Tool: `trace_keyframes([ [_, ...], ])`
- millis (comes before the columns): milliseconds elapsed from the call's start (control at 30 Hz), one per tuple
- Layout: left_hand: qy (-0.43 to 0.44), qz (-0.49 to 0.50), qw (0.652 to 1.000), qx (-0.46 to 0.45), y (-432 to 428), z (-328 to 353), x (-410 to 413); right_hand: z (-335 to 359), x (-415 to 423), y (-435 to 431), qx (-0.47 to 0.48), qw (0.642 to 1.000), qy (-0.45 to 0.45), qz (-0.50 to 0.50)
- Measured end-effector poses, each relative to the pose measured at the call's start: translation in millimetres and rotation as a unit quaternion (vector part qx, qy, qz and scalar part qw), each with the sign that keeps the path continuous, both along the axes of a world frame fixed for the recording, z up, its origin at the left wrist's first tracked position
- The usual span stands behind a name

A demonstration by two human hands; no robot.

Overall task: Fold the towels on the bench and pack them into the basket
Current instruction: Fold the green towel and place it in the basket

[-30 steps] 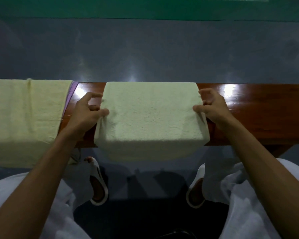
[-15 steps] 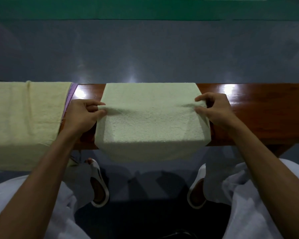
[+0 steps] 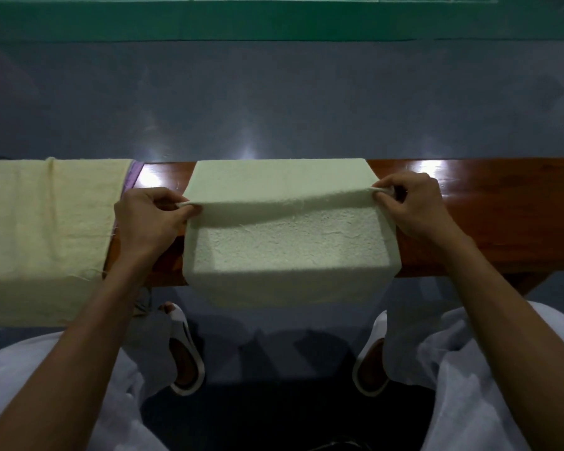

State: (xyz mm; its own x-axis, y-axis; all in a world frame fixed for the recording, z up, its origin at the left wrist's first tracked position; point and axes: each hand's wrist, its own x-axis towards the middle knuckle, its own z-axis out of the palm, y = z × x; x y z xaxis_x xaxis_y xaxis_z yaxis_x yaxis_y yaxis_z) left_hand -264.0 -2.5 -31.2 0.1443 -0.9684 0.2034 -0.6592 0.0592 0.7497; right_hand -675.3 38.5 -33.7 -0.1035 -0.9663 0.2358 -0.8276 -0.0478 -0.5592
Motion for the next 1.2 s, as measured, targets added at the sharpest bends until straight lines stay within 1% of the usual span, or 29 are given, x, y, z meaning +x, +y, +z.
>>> trace_keyframes([
  [200, -0.006, 0.018, 1.0, -0.012, -3, -1, 0, 1, -9, -1, -0.051, 0.999, 0.008, -0.016],
  [333, -0.017, -0.017, 1.0, 0.01, -7, -5, 2, 3, -8, 2, -0.056, 0.998, -0.014, -0.036],
  [433, -0.032, -0.04, 0.999, 0.019, -8, -7, 4, 6, -2, 4, -0.05, 0.997, -0.008, -0.056],
  [500, -0.035, -0.051, 0.998, 0.017, -8, -7, 2, 7, 3, 5, -0.029, 0.997, -0.045, -0.063],
  [600, -0.026, -0.069, 0.997, 0.002, -9, -8, -1, 9, 11, 7, 0.019, 0.987, -0.144, -0.066],
  [667, -0.01, -0.065, 0.998, 0.001, -10, -8, -2, 11, 13, 7, 0.042, 0.978, -0.19, -0.075],
  [733, -0.003, -0.058, 0.998, 0.017, -10, -8, -1, 12, 15, 6, 0.061, 0.97, -0.219, -0.082],
  [867, -0.016, -0.063, 0.997, 0.033, -13, -12, 3, 13, 19, 5, 0.091, 0.957, -0.262, -0.089],
  [933, -0.008, -0.044, 0.998, 0.039, -13, -13, 5, 15, 20, 5, 0.099, 0.949, -0.283, -0.093],
  [1000, 0.033, -0.027, 0.998, 0.055, -11, -11, 5, 17, 22, 5, 0.104, 0.943, -0.3, -0.097],
  [1067, 0.102, -0.018, 0.99, 0.095, -12, -8, 3, 19, 23, 4, 0.104, 0.938, -0.315, -0.099],
  [1133, 0.184, -0.023, 0.972, 0.144, -15, -2, -2, 24, 27, 1, 0.101, 0.93, -0.34, -0.102],
  [1200, 0.282, -0.039, 0.942, 0.179, -18, 8, -10, 31, 33, -8, 0.098, 0.909, -0.392, -0.105],
])
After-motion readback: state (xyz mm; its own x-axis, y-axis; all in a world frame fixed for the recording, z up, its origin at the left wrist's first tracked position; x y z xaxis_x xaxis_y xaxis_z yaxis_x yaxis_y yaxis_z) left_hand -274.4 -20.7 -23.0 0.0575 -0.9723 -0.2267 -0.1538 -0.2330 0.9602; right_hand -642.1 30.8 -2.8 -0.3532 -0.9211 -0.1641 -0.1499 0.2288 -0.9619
